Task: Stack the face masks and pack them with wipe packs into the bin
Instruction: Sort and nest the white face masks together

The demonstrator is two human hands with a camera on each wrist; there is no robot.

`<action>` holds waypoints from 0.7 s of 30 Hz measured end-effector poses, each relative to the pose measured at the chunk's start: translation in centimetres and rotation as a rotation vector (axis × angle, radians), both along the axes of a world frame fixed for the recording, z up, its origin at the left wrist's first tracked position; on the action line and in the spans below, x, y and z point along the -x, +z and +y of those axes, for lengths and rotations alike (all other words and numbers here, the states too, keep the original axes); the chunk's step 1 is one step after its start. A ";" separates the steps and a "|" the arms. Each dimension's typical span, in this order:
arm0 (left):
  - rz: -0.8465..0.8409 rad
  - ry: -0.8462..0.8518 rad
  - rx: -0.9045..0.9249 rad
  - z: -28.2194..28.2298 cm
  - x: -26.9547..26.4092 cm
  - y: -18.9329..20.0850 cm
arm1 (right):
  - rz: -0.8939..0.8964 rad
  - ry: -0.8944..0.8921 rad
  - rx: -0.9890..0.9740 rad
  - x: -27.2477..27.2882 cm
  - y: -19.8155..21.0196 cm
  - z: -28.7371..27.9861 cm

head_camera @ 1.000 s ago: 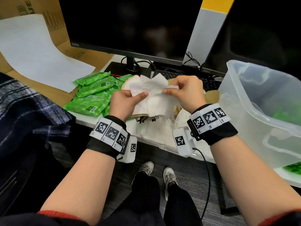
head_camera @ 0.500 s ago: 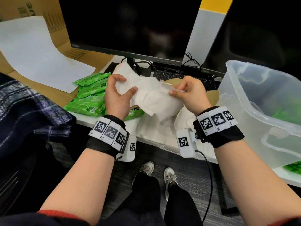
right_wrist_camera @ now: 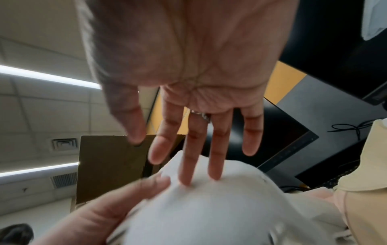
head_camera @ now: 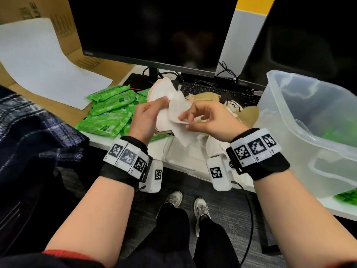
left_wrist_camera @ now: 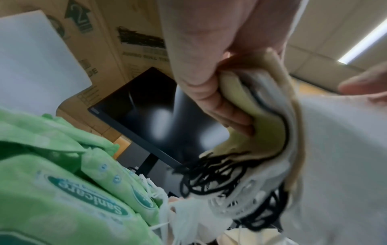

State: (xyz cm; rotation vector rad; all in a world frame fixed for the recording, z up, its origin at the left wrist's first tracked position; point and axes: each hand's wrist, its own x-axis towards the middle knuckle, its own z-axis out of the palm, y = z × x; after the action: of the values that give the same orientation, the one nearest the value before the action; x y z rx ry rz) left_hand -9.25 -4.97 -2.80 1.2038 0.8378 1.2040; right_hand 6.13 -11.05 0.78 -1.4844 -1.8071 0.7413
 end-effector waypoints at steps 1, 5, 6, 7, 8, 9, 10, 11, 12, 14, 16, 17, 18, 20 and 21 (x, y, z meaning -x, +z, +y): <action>0.028 -0.011 -0.023 -0.1 0.1 -0.1 | 0.024 0.011 0.009 0.0 0.0 -0.2; 0.171 -0.022 -0.148 -0.3 0.3 -0.3 | 0.047 -0.148 -0.069 -0.6 -0.2 0.5; 0.171 -0.036 -0.158 -0.4 0.2 -0.2 | -0.009 -0.199 -0.100 -0.8 -0.3 0.7; 0.169 -0.050 -0.164 -0.6 0.1 -0.1 | -0.045 -0.233 -0.123 -0.7 -0.4 0.8; 0.162 -0.071 -0.169 -0.7 0.0 0.0 | -0.045 -0.259 -0.145 -0.7 -0.4 0.8; 0.158 -0.086 -0.172 -0.8 -0.1 0.0 | -0.023 -0.285 -0.175 -0.5 -0.5 0.7; 0.157 -0.096 -0.178 -0.8 -0.1 0.1 | -0.005 -0.324 -0.212 -0.4 -0.5 0.5; 0.164 -0.102 -0.185 -1.0 -0.1 0.1 | 0.001 -0.371 -0.255 -0.4 -0.5 0.3; 0.170 -0.112 -0.195 -1.1 -0.1 0.2 | 0.002 -0.408 -0.289 -0.5 -0.5 0.2; 0.175 -0.135 -0.208 -1.3 -0.1 0.1 | 0.036 -0.416 -0.304 -0.6 -0.5 -0.2; 0.168 -0.165 -0.209 -1.5 -0.2 -0.1 | 0.048 -0.392 -0.285 -0.5 -0.5 -0.7; 0.167 -0.179 -0.209 -1.6 -0.2 -0.2 | 0.048 -0.380 -0.272 -0.5 -0.7 -1.0; 0.169 -0.197 -0.211 -1.7 -0.1 -0.3 | 0.043 -0.370 -0.265 -0.5 -0.8 -1.3; 0.177 -0.233 -0.233 -2.0 0.0 -0.4 | 0.015 -0.362 -0.299 -0.4 -1.0 -1.8; 0.170 -0.247 -0.244 -2.2 0.0 -0.4 | -0.006 -0.367 -0.328 -0.4 -1.1 -2.1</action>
State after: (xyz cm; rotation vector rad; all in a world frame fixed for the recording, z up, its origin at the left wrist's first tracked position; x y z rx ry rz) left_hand -9.25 -7.16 -3.15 1.5775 0.6542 1.0315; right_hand 6.48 -13.19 -0.33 -1.5309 -1.5111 0.2461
